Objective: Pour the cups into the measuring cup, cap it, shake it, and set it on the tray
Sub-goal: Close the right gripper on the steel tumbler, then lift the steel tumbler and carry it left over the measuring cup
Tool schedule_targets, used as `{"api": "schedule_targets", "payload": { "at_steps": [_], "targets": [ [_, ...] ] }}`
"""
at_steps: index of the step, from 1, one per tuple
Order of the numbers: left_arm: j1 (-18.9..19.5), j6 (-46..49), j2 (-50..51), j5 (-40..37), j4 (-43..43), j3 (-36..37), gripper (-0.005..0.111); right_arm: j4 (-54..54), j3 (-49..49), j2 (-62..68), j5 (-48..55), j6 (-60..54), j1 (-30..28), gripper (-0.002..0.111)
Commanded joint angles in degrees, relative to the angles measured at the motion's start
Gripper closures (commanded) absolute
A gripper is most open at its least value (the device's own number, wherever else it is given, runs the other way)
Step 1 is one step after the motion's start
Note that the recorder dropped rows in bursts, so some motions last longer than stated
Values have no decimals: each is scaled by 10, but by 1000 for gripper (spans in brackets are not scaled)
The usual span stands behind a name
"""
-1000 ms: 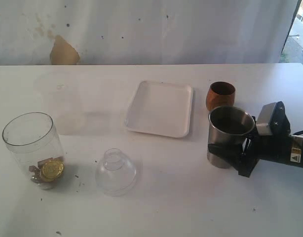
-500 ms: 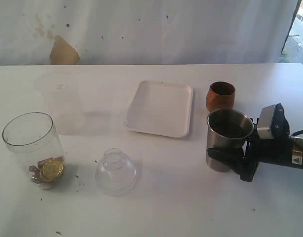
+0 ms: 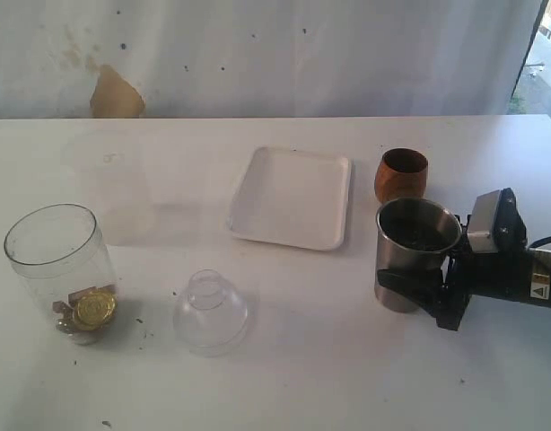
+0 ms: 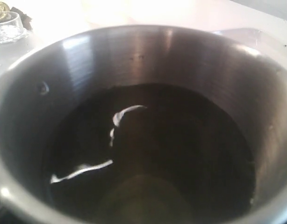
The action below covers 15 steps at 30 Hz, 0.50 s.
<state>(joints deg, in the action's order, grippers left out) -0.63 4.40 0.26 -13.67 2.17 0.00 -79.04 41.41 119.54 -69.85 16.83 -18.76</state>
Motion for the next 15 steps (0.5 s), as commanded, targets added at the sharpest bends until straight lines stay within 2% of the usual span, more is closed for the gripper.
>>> {"api": "schedule_targets", "payload": {
  "at_steps": [1,8,15],
  "targets": [
    [-1,-2,-3,3,2,0,107,-1,1,-7,-1,2,1,108],
    [-1,-2,-3,3,2,0,107,9,2,-18,-1,-1,26,108],
    [-1,-2,-3,3,2,0,107,50,2,-82,-1,13,42,108]
  ]
}}
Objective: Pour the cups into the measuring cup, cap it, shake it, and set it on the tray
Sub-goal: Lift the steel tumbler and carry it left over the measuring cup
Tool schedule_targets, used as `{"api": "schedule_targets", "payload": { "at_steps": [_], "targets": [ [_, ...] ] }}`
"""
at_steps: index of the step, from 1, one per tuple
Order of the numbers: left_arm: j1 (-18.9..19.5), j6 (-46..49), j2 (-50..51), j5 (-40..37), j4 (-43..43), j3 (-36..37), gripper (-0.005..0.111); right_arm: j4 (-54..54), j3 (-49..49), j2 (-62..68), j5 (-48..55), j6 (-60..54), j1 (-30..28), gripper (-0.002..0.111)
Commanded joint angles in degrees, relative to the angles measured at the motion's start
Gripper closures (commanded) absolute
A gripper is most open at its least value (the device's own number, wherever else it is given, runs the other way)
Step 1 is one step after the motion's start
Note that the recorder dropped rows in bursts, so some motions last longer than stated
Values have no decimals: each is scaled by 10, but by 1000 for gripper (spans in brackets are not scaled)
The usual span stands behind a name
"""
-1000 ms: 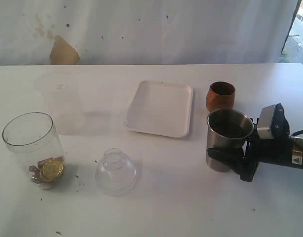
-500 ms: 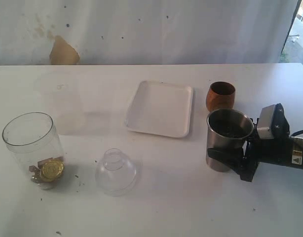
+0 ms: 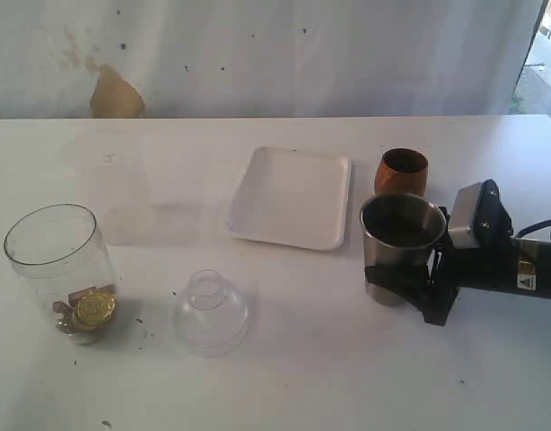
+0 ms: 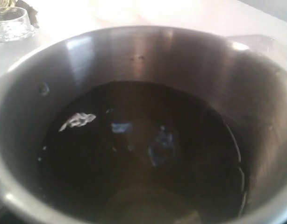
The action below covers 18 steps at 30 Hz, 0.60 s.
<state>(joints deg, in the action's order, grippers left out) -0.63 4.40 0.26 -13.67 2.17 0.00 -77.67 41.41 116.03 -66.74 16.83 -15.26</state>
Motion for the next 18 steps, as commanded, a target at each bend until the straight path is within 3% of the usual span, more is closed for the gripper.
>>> {"api": "schedule_targets", "payload": {
  "at_steps": [1,11,18],
  "targets": [
    [-1,-2,-3,3,2,0,107,45,2,-58,-32,24,10,108],
    [-1,-2,-3,3,2,0,107,55,56,-119,-32,157,84,108],
    [-1,-2,-3,3,2,0,107,59,123,-121,-1,220,186,108]
  ]
}}
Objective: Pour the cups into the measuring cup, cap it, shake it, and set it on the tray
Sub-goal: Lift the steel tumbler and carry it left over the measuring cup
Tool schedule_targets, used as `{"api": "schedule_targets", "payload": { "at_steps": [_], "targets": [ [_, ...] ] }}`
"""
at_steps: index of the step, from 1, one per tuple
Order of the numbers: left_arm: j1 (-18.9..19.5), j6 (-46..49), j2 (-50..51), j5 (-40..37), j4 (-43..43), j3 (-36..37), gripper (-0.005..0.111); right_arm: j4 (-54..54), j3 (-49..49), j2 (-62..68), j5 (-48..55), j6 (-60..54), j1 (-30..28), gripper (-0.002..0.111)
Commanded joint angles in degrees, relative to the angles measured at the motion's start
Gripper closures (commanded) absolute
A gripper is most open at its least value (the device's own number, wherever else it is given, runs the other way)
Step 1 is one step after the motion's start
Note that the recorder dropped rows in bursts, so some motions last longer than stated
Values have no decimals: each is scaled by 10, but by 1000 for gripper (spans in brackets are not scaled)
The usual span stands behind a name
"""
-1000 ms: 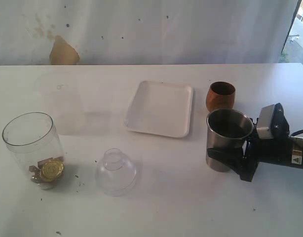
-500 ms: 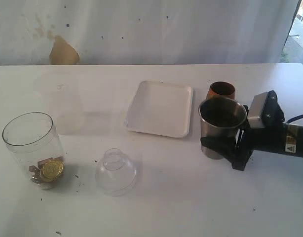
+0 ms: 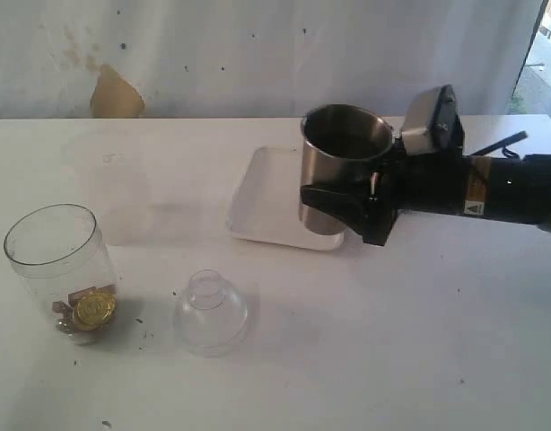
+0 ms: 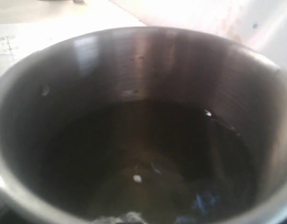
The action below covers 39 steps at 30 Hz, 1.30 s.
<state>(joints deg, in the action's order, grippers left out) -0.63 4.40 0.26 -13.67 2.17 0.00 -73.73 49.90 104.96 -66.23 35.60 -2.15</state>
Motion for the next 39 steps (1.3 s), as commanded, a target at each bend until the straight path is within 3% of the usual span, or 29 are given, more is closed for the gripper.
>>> {"api": "schedule_targets", "payload": {
  "at_steps": [1,19,29,39],
  "targets": [
    [-1,-2,-3,3,2,0,107,20,46,-11,9,36,67,108],
    [-1,-2,-3,3,2,0,107,40,270,81,205,126,303,108],
    [-1,-2,-3,3,2,0,107,41,323,99,287,110,317,108],
    [-1,-2,-3,3,2,0,107,41,323,99,300,40,318,108]
  ]
}}
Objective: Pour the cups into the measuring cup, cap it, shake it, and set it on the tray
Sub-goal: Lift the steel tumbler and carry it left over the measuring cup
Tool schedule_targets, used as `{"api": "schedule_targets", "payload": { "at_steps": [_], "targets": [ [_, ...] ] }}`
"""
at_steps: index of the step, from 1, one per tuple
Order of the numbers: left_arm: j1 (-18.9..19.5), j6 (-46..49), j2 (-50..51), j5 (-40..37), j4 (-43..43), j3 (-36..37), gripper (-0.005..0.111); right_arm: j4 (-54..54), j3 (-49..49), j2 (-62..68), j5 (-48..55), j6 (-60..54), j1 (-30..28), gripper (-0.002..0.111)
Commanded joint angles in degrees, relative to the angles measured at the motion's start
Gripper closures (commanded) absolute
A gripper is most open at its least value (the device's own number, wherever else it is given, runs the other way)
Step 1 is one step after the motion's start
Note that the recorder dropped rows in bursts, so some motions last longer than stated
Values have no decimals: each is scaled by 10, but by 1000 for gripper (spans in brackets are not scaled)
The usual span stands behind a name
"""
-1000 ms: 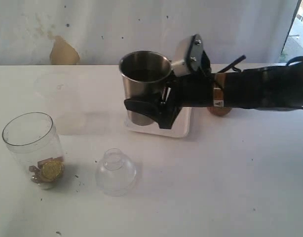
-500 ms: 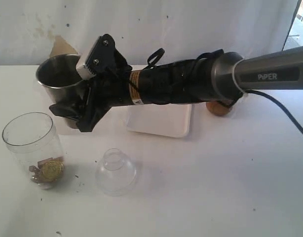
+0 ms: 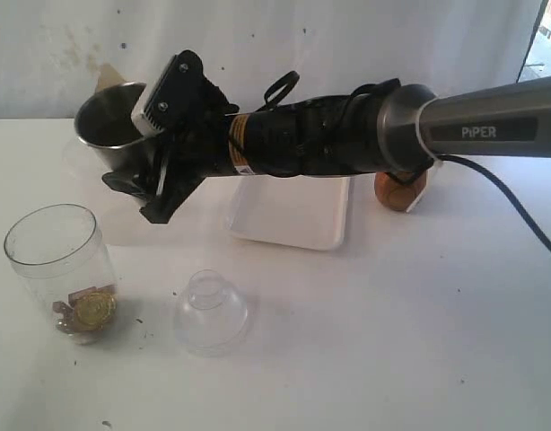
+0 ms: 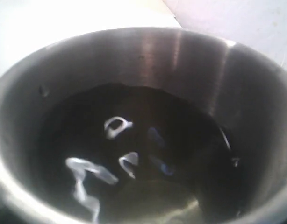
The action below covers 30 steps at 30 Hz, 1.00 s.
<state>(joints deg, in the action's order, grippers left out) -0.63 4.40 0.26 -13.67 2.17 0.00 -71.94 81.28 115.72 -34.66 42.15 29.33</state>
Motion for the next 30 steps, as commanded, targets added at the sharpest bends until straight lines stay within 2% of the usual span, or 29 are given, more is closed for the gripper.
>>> {"api": "schedule_targets", "payload": {
  "at_steps": [1,30],
  "targets": [
    [-1,-2,-3,3,2,0,107,23,9,-9,-14,-31,3,108],
    [-1,-2,-3,3,2,0,107,27,83,32,14,-76,22,108]
  ]
}}
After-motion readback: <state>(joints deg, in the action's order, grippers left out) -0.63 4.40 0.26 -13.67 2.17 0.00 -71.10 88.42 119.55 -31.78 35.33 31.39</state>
